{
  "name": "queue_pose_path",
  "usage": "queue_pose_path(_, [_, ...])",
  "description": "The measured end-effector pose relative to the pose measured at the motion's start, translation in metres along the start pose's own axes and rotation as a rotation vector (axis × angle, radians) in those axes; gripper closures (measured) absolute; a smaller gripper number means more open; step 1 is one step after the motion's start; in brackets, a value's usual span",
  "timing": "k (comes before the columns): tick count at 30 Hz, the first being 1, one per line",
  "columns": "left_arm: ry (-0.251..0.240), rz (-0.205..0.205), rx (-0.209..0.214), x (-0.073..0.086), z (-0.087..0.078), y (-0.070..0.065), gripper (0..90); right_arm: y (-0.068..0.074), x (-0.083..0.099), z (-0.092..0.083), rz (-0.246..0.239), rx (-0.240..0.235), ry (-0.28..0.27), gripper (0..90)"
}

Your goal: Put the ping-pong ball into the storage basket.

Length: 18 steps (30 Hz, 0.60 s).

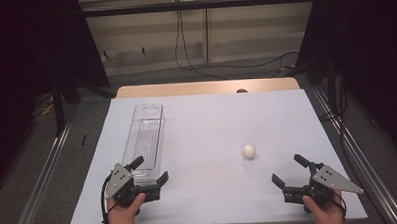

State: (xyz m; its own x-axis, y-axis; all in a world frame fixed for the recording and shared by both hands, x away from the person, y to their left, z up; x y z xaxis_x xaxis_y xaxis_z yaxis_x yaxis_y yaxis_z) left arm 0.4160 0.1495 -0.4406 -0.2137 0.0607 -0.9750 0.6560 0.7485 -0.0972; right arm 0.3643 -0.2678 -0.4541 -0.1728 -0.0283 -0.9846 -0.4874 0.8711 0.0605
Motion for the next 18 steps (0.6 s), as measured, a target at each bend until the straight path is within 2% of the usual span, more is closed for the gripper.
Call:
queue_pose_path(5, [0.000, 0.002, -0.003, -0.002, 0.003, -0.004, 1.4, 0.000, 0.000, 0.001, 0.003, 0.001, 0.000, 0.8])
queue_pose_path(10, [-0.002, -0.004, 0.018, -0.006, 0.008, -0.010, 1.3, 0.000, 0.001, 0.001, 0.001, 0.000, 0.003, 0.8])
queue_pose_path(11, [0.005, 0.007, 0.023, -0.007, 0.008, -0.010, 1.3, 0.001, 0.001, 0.001, -0.001, -0.006, 0.008, 0.8])
queue_pose_path(13, [-0.004, -0.012, 0.027, -0.008, 0.011, -0.013, 1.4, 0.001, 0.001, 0.001, -0.003, -0.008, 0.010, 0.8])
queue_pose_path(17, [0.002, 0.002, 0.047, -0.010, 0.015, -0.019, 1.3, 0.001, 0.001, 0.001, 0.001, -0.009, 0.010, 0.8])
queue_pose_path(18, [-0.005, -0.014, 0.052, -0.011, 0.017, -0.021, 1.3, 0.001, 0.001, 0.001, -0.003, -0.010, 0.010, 0.8])
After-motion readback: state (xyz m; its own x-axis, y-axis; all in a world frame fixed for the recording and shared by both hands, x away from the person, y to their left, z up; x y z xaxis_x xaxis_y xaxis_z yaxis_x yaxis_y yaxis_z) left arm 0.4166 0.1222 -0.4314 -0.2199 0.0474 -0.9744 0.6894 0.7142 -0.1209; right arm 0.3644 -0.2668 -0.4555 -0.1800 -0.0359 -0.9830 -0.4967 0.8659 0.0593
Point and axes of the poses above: each handheld gripper's, and its own axes: z roughly forward along the jaws, x roughly out of its underside, y roughly to its left, the point moved 6 cm from there along z, roughly forward along the jaws
